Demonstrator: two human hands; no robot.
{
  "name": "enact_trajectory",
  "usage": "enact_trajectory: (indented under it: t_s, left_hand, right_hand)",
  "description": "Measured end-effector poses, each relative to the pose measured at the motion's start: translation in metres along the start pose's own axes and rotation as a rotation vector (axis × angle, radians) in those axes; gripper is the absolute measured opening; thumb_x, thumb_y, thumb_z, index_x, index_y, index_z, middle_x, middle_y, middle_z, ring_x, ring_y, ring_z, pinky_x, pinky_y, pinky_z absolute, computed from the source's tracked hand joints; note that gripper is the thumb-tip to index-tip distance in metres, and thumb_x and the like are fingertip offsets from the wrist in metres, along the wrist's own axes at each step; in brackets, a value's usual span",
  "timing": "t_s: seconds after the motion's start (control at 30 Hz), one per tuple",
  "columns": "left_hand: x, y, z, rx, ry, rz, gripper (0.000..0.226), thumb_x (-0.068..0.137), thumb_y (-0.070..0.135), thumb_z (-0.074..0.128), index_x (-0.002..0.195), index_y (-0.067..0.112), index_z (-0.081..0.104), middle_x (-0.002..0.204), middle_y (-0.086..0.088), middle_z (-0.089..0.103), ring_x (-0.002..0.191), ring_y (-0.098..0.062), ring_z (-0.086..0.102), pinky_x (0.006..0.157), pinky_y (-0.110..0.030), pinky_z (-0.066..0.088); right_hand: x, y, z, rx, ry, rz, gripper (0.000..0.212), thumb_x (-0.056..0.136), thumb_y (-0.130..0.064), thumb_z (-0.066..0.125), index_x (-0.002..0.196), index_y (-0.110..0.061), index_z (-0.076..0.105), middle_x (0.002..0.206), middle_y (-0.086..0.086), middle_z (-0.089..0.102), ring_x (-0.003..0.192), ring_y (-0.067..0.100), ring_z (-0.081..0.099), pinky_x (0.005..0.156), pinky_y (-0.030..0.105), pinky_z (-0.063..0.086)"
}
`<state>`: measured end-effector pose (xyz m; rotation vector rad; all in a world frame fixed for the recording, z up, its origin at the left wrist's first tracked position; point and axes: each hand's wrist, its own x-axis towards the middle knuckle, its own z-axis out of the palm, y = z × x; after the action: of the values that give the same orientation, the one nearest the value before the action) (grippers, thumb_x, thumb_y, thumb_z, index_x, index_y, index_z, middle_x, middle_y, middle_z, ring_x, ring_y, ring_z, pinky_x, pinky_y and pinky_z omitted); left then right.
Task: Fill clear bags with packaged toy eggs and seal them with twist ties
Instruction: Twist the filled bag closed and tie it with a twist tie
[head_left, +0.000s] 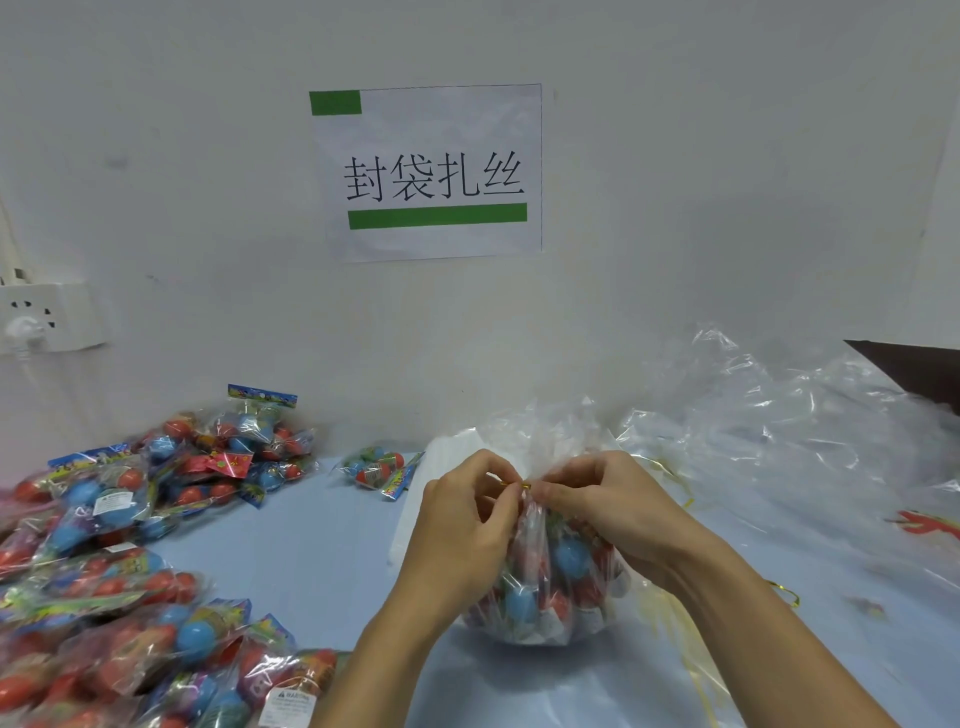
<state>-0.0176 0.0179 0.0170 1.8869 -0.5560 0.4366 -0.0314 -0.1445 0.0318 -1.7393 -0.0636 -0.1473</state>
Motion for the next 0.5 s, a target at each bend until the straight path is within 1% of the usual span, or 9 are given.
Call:
enact_trajectory:
  t_s: [0.1,0.17,0.27,0.37,0.43,0.5]
  left_hand:
    - [0.0003,0.0003,0.0037,-0.079,-0.013,-0.114,0.016,0.094,0.007,0.063,0.082,0.017,0.066,0.075,0.006,0.068,0.072,-0.01,0.065,0.064,-0.016,0.048]
    - [0.0003,0.0005,0.0055,-0.115,-0.011,-0.183,0.014,0.093,0.009,0.063,0.084,0.017,0.068,0.079,0.004,0.07,0.077,-0.009,0.066,0.066,-0.015,0.047]
    - [0.0006,0.0027,0.0062,-0.184,0.02,-0.231,0.007,0.089,0.015,0.068,0.084,0.014,0.071,0.075,0.002,0.071,0.071,-0.006,0.064,0.061,-0.013,0.047]
    - [-0.0007,0.006,0.0055,-0.226,0.016,-0.232,0.017,0.084,0.027,0.077,0.083,0.011,0.072,0.072,0.002,0.072,0.065,-0.002,0.064,0.057,-0.013,0.047]
    - [-0.001,0.0074,0.0049,-0.236,0.011,-0.215,0.017,0.084,0.024,0.077,0.081,0.009,0.072,0.068,0.002,0.07,0.06,-0.004,0.063,0.055,-0.014,0.047]
    - [-0.0011,0.0081,0.0051,-0.225,0.012,-0.2,0.014,0.087,0.019,0.075,0.078,0.008,0.072,0.067,0.001,0.07,0.06,-0.006,0.063,0.055,-0.016,0.048]
  right_hand:
    - [0.0003,0.0008,-0.0004,0.006,0.017,0.007,0.007,0.088,-0.005,0.073,0.087,-0.007,0.08,0.086,0.009,0.078,0.08,0.015,0.071,0.075,0.025,0.057]
    - [0.0002,0.0009,0.0,0.012,0.026,0.014,0.007,0.087,-0.005,0.073,0.086,-0.007,0.08,0.084,0.007,0.078,0.08,0.014,0.071,0.074,0.025,0.057]
    - [-0.0005,0.0,0.0,0.024,0.047,0.008,0.004,0.085,-0.006,0.076,0.084,-0.007,0.08,0.082,0.007,0.077,0.078,0.014,0.071,0.07,0.023,0.056]
    - [-0.0013,-0.0019,0.0009,0.027,0.068,-0.001,0.003,0.084,-0.006,0.078,0.083,-0.006,0.08,0.086,0.011,0.077,0.085,0.023,0.074,0.079,0.031,0.06]
    - [-0.0022,-0.0028,0.0021,0.02,0.061,0.005,0.002,0.083,-0.007,0.079,0.083,-0.006,0.08,0.086,0.013,0.077,0.088,0.027,0.074,0.082,0.037,0.06]
    - [-0.0027,-0.0032,0.0025,0.009,0.047,0.013,0.002,0.084,-0.008,0.078,0.084,-0.007,0.08,0.086,0.013,0.077,0.089,0.028,0.075,0.084,0.039,0.06]
